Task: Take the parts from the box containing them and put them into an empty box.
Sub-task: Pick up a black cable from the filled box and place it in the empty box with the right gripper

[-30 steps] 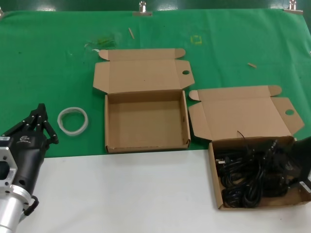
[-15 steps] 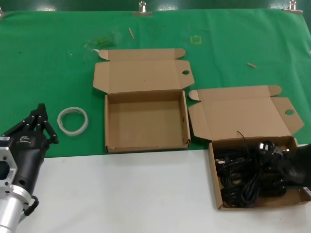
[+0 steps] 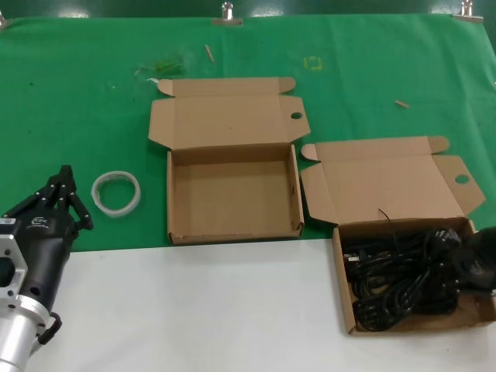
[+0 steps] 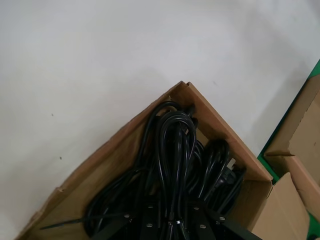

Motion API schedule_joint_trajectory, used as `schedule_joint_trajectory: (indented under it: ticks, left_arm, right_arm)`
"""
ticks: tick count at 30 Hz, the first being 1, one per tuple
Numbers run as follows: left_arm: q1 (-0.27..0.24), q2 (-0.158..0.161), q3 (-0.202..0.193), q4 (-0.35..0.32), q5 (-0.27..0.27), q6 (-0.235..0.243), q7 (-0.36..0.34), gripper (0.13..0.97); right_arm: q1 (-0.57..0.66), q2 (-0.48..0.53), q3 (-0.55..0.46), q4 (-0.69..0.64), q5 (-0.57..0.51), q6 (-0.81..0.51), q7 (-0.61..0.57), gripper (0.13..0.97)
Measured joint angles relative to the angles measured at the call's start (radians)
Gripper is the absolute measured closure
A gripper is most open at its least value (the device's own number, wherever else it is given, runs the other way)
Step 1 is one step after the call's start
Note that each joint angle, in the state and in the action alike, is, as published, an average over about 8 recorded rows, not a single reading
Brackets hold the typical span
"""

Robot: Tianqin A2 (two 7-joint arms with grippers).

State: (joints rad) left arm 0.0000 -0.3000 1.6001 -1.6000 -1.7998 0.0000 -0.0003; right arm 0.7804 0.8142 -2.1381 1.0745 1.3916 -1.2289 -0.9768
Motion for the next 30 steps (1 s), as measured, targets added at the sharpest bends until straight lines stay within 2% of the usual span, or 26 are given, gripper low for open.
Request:
schedule_joint_trajectory:
  ticks: [14,22,30]
  left_arm:
    - [0.000,0.000,0.000,0.000,0.000,0.000,0.000,0.957]
    - [0.000,0.000,0.000,0.000,0.000,0.000,0.000,0.957]
    - [0.000,0.000,0.000,0.000,0.000,0.000,0.000,0.957]
  right_arm:
    - [0.062,0.023,-0.007,0.093,-0.027,-0.103,0.265,0.888]
    - [0.132,-0.032,-0.010,0.062,-0.029,-0.124,0.363,0.888]
    - [0.197,-0.132,-0.026,0.000,-0.019,-0.135,0.461,0.888]
